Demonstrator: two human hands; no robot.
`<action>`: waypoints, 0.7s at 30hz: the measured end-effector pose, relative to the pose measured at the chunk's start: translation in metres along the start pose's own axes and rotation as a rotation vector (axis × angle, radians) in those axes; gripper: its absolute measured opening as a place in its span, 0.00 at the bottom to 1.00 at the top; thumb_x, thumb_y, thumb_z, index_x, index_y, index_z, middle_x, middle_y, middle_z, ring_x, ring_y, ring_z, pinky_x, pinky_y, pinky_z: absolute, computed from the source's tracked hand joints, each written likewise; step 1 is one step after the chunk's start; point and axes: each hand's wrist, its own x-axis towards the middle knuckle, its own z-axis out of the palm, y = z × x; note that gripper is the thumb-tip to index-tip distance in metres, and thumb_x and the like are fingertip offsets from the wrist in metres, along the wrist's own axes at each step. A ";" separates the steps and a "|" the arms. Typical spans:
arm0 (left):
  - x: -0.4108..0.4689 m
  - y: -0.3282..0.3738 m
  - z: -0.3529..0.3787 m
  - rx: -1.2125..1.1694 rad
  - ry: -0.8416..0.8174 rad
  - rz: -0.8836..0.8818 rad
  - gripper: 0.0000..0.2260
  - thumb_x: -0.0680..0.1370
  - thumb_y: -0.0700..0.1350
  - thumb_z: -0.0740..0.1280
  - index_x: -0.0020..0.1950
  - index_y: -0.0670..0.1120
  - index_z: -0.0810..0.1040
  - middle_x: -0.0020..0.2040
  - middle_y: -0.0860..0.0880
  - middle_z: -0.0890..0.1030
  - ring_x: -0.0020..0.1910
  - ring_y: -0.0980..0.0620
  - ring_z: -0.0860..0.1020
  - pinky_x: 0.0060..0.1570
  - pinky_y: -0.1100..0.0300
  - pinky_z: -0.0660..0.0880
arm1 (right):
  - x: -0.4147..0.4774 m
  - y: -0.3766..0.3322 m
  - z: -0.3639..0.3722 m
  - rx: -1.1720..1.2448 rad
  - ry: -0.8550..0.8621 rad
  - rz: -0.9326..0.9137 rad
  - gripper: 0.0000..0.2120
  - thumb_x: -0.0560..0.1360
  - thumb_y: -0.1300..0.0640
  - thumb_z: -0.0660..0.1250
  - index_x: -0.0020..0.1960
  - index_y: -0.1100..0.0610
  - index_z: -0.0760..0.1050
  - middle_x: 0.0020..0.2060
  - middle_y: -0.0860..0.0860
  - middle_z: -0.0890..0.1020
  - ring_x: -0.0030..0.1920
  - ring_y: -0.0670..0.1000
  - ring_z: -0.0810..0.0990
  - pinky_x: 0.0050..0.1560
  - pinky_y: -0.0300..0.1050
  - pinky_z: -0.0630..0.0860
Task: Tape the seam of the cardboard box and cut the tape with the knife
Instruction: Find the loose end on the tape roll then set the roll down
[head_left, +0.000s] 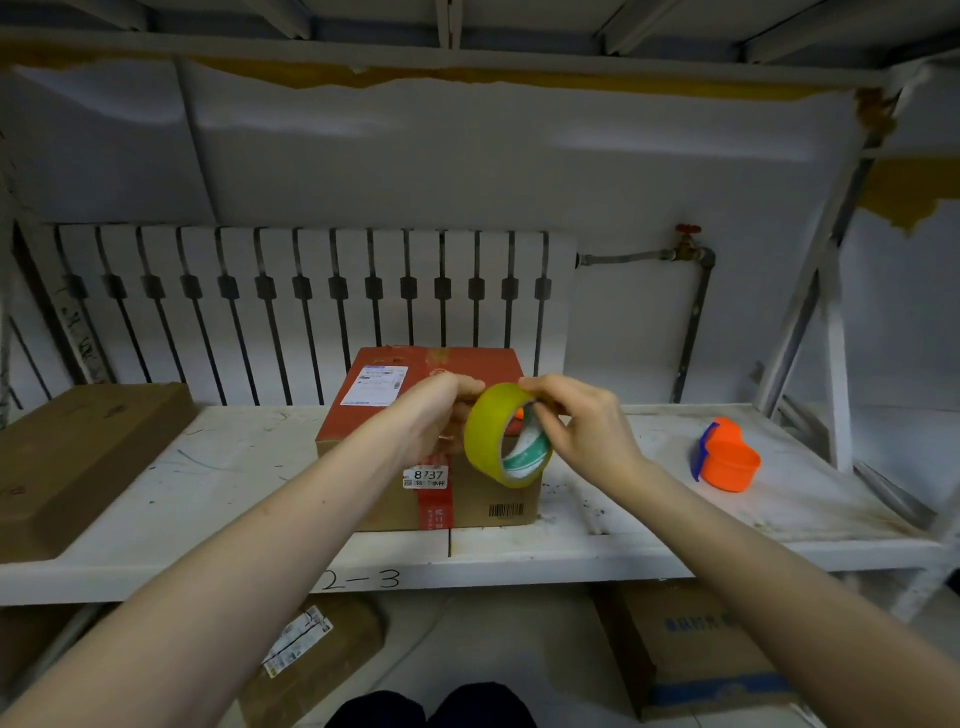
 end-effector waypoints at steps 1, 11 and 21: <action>0.002 -0.001 0.003 0.036 0.008 0.007 0.08 0.78 0.48 0.63 0.45 0.46 0.78 0.47 0.46 0.81 0.49 0.46 0.78 0.59 0.49 0.71 | -0.001 0.003 -0.001 0.005 -0.003 0.012 0.10 0.73 0.63 0.67 0.55 0.58 0.78 0.47 0.53 0.84 0.45 0.52 0.83 0.45 0.53 0.81; 0.016 -0.005 0.035 0.103 0.005 -0.007 0.17 0.73 0.51 0.68 0.58 0.43 0.78 0.55 0.42 0.81 0.55 0.42 0.78 0.60 0.47 0.72 | -0.021 0.024 -0.013 -0.199 0.064 -0.241 0.07 0.72 0.61 0.68 0.50 0.56 0.79 0.46 0.53 0.82 0.45 0.52 0.80 0.33 0.49 0.78; 0.023 -0.005 0.066 0.075 -0.087 -0.034 0.09 0.74 0.44 0.68 0.53 0.42 0.79 0.49 0.42 0.80 0.45 0.46 0.78 0.41 0.55 0.72 | -0.045 0.046 -0.032 -0.077 0.009 -0.014 0.18 0.70 0.54 0.72 0.59 0.51 0.77 0.59 0.50 0.79 0.52 0.50 0.80 0.43 0.48 0.80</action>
